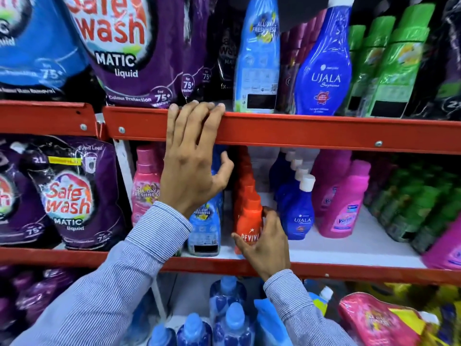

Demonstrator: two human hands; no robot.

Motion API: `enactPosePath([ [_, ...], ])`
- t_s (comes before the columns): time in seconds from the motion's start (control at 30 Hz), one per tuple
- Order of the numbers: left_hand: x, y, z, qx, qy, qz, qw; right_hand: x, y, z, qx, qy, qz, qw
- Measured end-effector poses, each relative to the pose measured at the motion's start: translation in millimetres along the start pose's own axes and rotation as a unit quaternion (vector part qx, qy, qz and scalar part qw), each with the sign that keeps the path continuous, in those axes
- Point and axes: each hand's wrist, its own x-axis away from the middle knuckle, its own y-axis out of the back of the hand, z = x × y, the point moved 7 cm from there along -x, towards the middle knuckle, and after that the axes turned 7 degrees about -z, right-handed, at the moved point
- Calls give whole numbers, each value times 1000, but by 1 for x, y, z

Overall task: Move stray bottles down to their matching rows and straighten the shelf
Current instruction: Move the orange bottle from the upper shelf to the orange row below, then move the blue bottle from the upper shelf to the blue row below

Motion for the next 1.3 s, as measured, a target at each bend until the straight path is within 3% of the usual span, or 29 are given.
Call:
enactPosePath([
  [0.3, 0, 0, -3, -13, 5, 4, 1000, 6, 6, -1, -7, 13, 10, 1000],
  [0.53, 1, 0, -4, -23, 8, 6, 1000, -8, 90, 52, 31, 205, -187, 960],
  [0.67, -1, 0, -16, -13, 30, -4, 999, -34, 134, 78, 116, 241, -246, 932],
  [0.93, -16, -24, -65, 10, -39, 16, 999, -113, 193, 105, 106, 218, -302, 922],
  [1.13, -21, -39, -84, 8, -47, 9, 999, -158, 195, 118, 53, 137, -243, 959],
  [1.3, -20, -39, -83, -4, -52, 2, 999, -164, 197, 124, 30, 139, -239, 961],
])
